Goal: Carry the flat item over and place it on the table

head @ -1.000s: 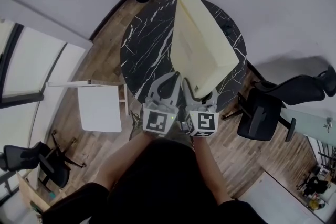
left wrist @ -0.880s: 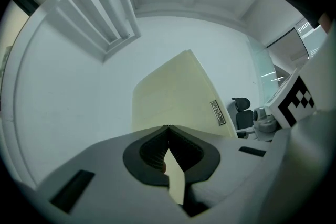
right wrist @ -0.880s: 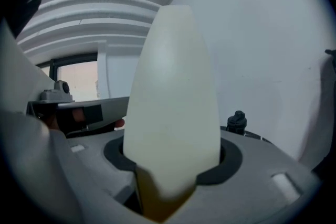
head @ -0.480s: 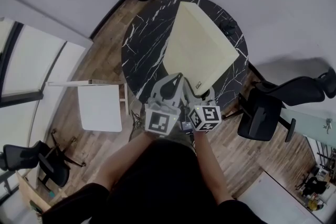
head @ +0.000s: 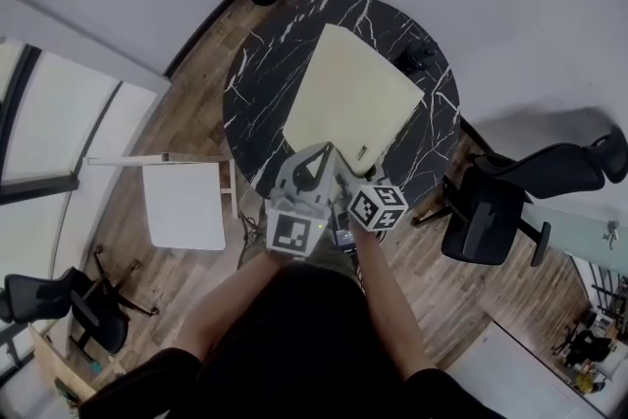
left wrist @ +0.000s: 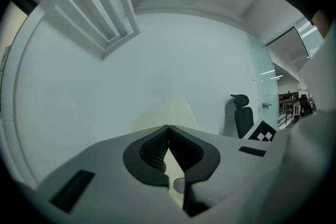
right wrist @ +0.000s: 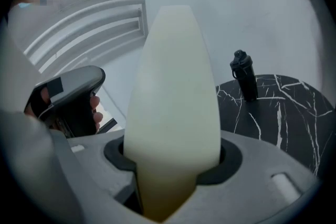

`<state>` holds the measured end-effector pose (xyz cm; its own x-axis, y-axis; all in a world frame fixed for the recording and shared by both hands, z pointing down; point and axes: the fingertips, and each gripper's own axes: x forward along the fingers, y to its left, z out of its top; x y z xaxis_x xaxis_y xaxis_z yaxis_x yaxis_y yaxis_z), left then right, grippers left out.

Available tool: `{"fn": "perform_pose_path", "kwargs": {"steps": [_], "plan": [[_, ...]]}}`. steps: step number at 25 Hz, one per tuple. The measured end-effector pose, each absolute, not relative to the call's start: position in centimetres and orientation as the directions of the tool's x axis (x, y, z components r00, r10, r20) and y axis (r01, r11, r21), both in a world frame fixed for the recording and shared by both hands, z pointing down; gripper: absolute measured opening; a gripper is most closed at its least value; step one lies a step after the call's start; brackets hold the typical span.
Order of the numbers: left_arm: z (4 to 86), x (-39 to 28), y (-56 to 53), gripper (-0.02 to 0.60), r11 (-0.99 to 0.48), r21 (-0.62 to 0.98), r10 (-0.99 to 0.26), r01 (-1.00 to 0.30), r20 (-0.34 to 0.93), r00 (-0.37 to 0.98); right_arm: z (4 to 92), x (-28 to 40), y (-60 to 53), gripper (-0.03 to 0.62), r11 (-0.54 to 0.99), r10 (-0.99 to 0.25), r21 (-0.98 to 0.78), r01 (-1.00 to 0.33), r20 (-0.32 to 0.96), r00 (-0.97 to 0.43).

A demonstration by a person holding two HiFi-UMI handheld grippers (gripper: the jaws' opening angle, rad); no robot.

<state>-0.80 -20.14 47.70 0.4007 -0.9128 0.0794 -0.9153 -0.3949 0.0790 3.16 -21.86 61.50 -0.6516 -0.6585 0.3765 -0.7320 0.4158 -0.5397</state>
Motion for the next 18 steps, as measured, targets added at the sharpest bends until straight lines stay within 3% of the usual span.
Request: {"fn": "perform_pose_path", "kwargs": {"steps": [18], "plan": [[49.7,-0.5,-19.6,0.002,-0.395,0.062,-0.907,-0.916,0.128,0.4,68.6,3.2,-22.4,0.282,0.344,-0.567,-0.648,-0.679,0.433,-0.701]]}}
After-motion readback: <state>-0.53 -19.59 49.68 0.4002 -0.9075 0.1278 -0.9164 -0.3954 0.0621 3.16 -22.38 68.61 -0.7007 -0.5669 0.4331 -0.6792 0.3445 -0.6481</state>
